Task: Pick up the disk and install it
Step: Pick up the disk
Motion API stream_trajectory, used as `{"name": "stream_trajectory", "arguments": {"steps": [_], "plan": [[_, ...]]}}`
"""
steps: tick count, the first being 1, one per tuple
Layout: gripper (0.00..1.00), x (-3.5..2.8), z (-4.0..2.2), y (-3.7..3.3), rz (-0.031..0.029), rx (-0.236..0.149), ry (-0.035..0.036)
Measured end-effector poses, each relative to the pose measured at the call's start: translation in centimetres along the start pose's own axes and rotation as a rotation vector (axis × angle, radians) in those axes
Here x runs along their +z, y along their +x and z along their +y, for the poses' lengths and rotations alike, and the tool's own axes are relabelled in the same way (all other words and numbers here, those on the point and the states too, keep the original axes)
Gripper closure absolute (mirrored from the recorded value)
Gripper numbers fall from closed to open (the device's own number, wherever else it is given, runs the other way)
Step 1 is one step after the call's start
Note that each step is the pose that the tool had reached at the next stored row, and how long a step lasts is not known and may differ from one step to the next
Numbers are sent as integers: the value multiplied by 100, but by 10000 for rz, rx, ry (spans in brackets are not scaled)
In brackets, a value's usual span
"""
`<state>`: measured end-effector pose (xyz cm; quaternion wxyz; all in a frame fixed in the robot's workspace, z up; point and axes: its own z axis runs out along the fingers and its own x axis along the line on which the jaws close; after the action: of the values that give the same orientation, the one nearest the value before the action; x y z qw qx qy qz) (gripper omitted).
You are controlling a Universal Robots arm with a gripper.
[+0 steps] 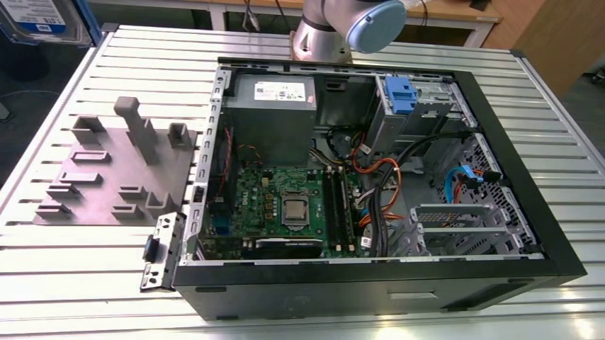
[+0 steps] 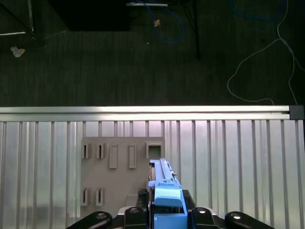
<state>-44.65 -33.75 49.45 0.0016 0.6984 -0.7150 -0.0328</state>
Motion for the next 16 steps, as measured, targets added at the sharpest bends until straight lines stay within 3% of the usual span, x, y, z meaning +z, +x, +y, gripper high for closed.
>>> {"name": "stream_trajectory", "arguments": {"steps": [3,16], "plan": [[64,-2,-1,43,0,0,0],[64,-1,-4,47,-1,1,2]]}}
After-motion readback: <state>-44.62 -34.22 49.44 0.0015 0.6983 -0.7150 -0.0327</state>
